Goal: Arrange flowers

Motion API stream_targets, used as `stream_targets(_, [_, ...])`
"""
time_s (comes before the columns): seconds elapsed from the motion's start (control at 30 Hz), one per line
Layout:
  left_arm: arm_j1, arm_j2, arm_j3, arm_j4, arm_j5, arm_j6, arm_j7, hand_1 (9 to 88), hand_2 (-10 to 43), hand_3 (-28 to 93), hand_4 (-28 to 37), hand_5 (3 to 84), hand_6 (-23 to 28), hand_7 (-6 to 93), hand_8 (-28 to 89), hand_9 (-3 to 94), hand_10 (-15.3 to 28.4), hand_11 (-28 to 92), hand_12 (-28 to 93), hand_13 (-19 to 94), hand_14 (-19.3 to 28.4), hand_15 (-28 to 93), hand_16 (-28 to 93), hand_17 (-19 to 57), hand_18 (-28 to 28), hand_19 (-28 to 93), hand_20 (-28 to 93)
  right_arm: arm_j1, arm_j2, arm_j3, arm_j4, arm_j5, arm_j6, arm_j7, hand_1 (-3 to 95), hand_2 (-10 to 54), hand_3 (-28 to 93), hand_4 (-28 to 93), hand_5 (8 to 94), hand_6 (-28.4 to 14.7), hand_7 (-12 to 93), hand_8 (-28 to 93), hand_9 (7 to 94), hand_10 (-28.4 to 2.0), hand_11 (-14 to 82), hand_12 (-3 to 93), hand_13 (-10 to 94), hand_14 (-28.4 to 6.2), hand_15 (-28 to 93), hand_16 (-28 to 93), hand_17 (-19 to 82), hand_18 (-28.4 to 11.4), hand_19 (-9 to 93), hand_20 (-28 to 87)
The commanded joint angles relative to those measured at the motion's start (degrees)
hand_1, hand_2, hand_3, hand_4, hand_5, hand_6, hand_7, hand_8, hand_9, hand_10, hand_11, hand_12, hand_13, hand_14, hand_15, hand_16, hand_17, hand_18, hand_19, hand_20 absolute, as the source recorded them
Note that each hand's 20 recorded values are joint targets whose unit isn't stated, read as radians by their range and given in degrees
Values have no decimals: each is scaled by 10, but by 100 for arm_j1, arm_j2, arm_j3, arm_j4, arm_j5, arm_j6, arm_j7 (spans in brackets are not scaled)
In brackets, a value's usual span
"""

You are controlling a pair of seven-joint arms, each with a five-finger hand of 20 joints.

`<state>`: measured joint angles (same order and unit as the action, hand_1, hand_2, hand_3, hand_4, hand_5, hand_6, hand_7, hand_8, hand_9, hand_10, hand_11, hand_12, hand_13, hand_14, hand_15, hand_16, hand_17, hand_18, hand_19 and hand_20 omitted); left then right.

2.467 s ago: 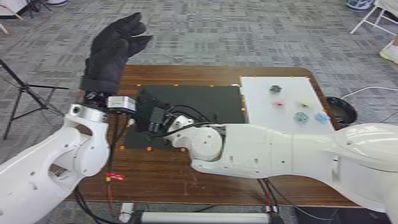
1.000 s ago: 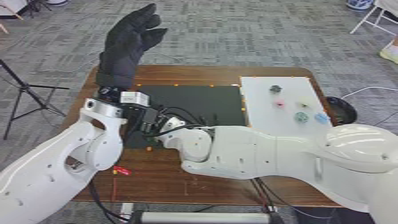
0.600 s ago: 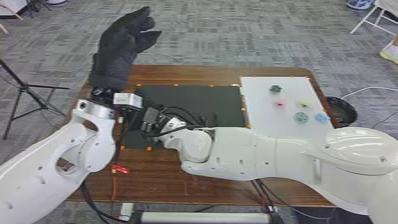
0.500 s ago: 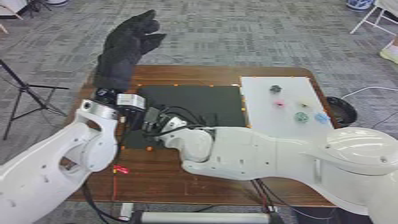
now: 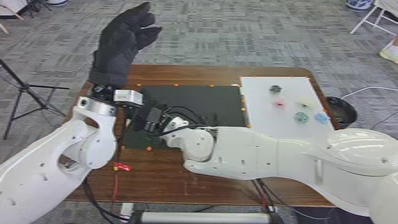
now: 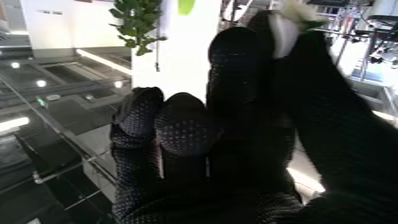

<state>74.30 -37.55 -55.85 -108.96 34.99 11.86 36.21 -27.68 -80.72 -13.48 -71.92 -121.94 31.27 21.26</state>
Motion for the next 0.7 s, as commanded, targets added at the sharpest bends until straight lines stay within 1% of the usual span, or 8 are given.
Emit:
stream_targets(0.03, [-65, -42, 74, -19, -14, -60, 40, 294, -35, 697, -226, 318, 19, 242, -102, 271, 122, 290, 206, 245, 144, 381, 51, -79, 202, 408, 174, -3, 20, 67, -92, -74, -105, 81, 338, -95, 785, -283, 715, 36, 281, 5, 735, -81, 441, 349, 674, -73, 807, 394, 304, -197, 824, 515])
stream_targets(0.23, [-53, -57, 73, -21, -10, -68, 52, 294, -35, 697, -226, 318, 19, 242, -102, 271, 122, 290, 205, 245, 145, 379, 51, -79, 202, 408, 174, -18, -2, 70, -72, -103, -127, 156, 303, -95, 811, -283, 703, 36, 274, -121, 709, -84, 449, 336, 669, -75, 809, 392, 300, -198, 822, 518])
stream_targets(0.3, [-1, -49, 27, -40, -11, -77, 52, 294, -35, 696, -226, 318, 20, 241, -102, 271, 121, 289, 205, 245, 145, 379, 51, -79, 202, 408, 174, -39, -10, 88, -73, -75, -113, 139, 301, -95, 813, -283, 701, 34, 276, -132, 707, -84, 449, 335, 668, -76, 809, 392, 299, -198, 822, 518])
stream_targets(0.4, [-32, -70, 47, -18, -3, -83, 34, 294, -35, 697, -226, 319, 20, 241, -102, 271, 122, 290, 206, 245, 145, 379, 51, -79, 202, 408, 174, -36, -6, 82, -81, -105, -66, 179, 300, -95, 811, -283, 699, 33, 277, -136, 705, -86, 449, 335, 666, -77, 811, 391, 298, -198, 821, 517])
stream_targets(0.43, [10, -69, 18, -38, -7, -61, 40, 294, -35, 697, -226, 319, 20, 241, -102, 271, 122, 290, 206, 245, 145, 379, 51, -79, 202, 408, 174, -49, -23, 95, -73, -115, -52, 163, 299, -95, 811, -283, 698, 33, 278, -137, 704, -86, 449, 335, 666, -77, 811, 391, 298, -199, 821, 517])
stream_targets(0.57, [-30, -95, 57, -17, 5, -76, 33, 295, -35, 696, -226, 319, 20, 241, -101, 271, 121, 290, 206, 245, 145, 381, 52, -79, 202, 408, 174, -27, -50, 72, -57, -118, 70, 260, 297, -95, 808, -283, 690, 32, 279, -138, 701, -88, 448, 334, 665, -77, 812, 389, 298, -199, 822, 517])
stream_targets(0.63, [-86, -127, 115, 3, 4, -34, 25, 294, -35, 697, -226, 319, 20, 241, -101, 271, 121, 290, 206, 245, 145, 381, 52, -80, 202, 408, 174, -25, -55, 66, -44, -138, 74, 352, 299, -95, 807, -283, 687, 29, 318, -128, 697, -89, 456, 335, 665, -78, 813, 387, 298, -199, 822, 515])
stream_targets(0.7, [-137, -143, 157, 24, 2, -29, 34, 294, -35, 697, -225, 319, 20, 240, -102, 271, 121, 290, 206, 245, 145, 380, 51, -79, 202, 408, 174, -8, -58, 55, -6, -114, 109, 384, 321, -95, 771, -283, 655, 21, 385, -3, 682, -91, 487, 357, 666, -78, 815, 387, 299, -199, 825, 512])
